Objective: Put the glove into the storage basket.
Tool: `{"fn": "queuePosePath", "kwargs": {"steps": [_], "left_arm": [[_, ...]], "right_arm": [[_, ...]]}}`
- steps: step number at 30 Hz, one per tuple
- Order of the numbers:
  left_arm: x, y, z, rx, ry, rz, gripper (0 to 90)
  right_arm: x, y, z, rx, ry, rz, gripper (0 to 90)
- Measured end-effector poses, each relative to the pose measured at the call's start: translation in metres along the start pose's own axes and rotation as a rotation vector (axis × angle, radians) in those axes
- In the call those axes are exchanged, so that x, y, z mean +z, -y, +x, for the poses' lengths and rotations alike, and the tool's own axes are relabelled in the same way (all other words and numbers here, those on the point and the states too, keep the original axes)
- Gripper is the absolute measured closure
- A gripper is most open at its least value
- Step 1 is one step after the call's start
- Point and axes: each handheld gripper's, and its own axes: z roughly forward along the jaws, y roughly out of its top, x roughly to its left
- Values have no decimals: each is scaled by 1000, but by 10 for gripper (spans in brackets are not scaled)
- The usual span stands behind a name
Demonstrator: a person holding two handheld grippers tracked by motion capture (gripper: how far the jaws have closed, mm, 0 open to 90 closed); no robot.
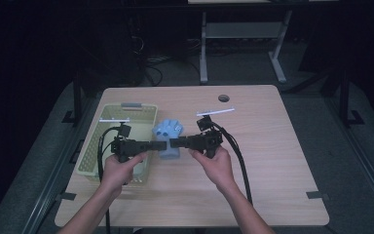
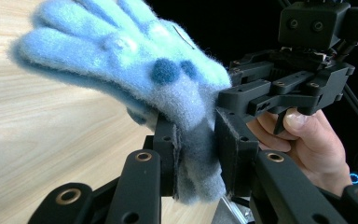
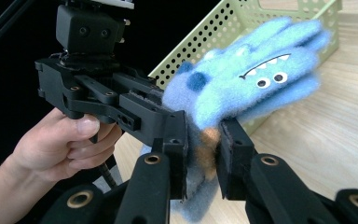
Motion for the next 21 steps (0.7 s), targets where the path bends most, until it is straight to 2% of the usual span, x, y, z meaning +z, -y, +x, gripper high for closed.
{"fn": "queuePosePath", "kwargs": {"steps": [9,10,12,13,21], "left_arm": [[-18,-5,4,3,-24,-8,706],[-20,-6,5,17,-21,-6,706],[-23,-7,5,6,-25,-13,707],[-25,-8,6,17,-24,-12,707],[-42,-10,15,-3,-33,-24,707]], "right_arm": [[16,-10,6,-2,-15,14,756],[18,-11,7,-13,-13,10,757],[21,-14,9,-14,-14,12,757],[22,-15,10,-15,-14,14,757],[38,-25,17,-26,-23,32,757]]}}
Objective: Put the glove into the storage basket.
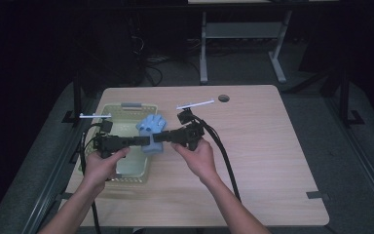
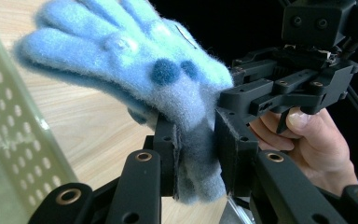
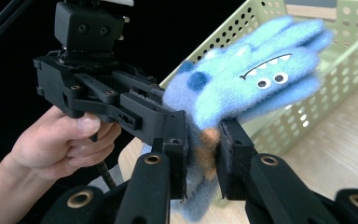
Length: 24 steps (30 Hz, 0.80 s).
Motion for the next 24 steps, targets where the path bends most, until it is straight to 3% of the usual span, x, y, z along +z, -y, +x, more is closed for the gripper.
{"fn": "queuePosePath", "kwargs": {"steps": [5,10,24], "left_arm": [[-8,-1,6,-17,9,-7,707],[-16,-2,12,-29,11,-17,707],[-39,-5,25,-41,-27,-19,714]], "right_arm": [[8,-4,4,-18,-4,-2,757],[19,-9,4,-4,-18,4,757],[46,-20,8,-15,-35,14,757]]}}
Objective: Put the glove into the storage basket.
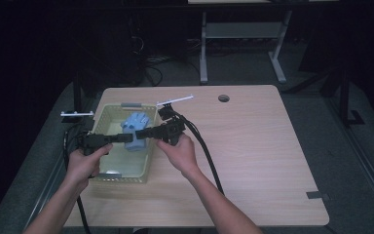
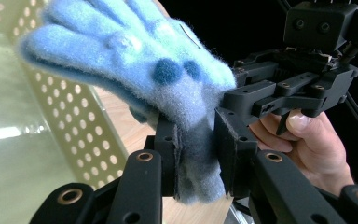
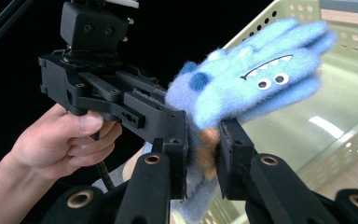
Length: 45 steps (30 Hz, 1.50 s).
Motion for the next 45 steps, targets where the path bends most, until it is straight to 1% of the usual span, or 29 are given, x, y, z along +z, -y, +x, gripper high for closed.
{"fn": "queuePosePath", "kwargs": {"steps": [2,6,9,12,13,16,19,24,27,33,34,36,37,41,43,45], "left_arm": [[-2,-1,1,-1,-7,5,714],[-7,-4,2,15,-30,7,714],[-11,-5,5,11,-38,7,716],[-13,-5,13,-8,-35,9,716],[-14,-5,15,-10,-40,11,716],[-17,-3,20,-23,-65,25,716],[-20,-2,24,-35,-75,36,716],[-22,-2,31,-44,-93,46,716],[-23,-2,34,-46,-103,53,716],[-24,-2,43,-56,-147,86,716],[-24,-2,44,-57,-153,90,716],[-24,-2,47,-66,-151,95,716],[-24,-2,48,-77,-154,99,716],[-24,-2,52,-76,-173,116,716],[-23,-2,53,-83,-184,121,716],[-24,-1,56,-77,-192,130,716]], "right_arm": [[4,0,0,2,-4,-5,758],[9,-3,-1,9,-8,-3,757],[15,-5,-1,19,-19,-12,757],[21,-5,-3,38,-25,-6,757],[24,-5,-4,34,-22,-6,757],[33,-3,-5,46,-16,8,757],[41,0,-8,53,-23,16,757],[50,1,-11,74,-31,15,757],[56,1,-14,95,-30,16,757],[70,3,-20,120,-30,43,757],[72,4,-22,120,-28,46,757],[75,4,-24,124,-27,49,757],[76,5,-24,130,-30,54,756],[82,6,-28,139,-26,66,754],[84,7,-29,135,-23,69,753],[87,8,-30,139,-19,75,753]]}}
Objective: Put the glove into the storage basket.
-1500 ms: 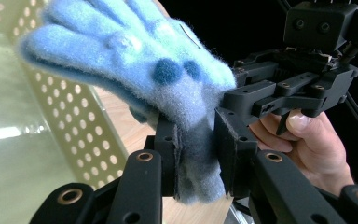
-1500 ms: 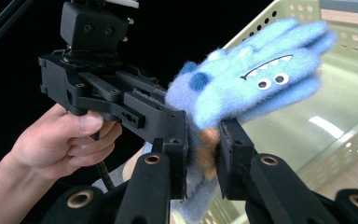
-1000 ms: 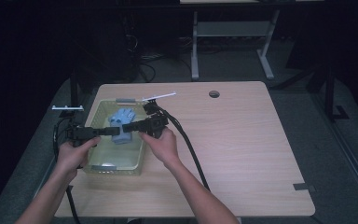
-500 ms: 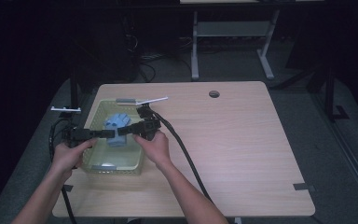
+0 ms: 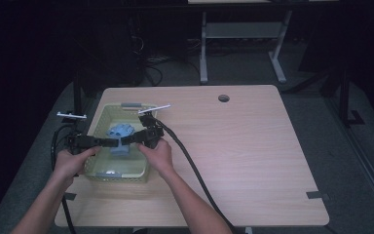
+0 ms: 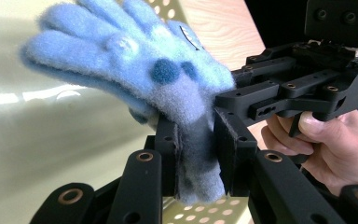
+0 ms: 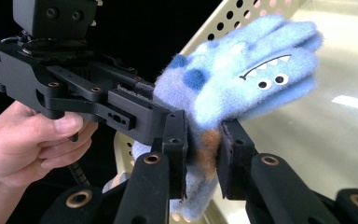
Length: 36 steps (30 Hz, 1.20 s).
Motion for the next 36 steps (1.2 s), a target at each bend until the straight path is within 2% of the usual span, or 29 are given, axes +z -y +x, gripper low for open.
{"fn": "queuePosePath", "kwargs": {"steps": [11,18,22,32,36], "left_arm": [[12,3,5,-2,-69,52,727],[17,3,6,-5,-85,64,726],[19,4,8,8,-104,79,726],[22,5,8,21,-141,93,725],[22,5,8,14,-146,91,725]], "right_arm": [[13,3,-6,-7,60,51,750],[15,4,-6,-14,99,72,742],[18,4,-4,-26,128,91,738],[23,3,-3,-55,164,114,736],[25,3,-2,-66,172,119,736]]}}
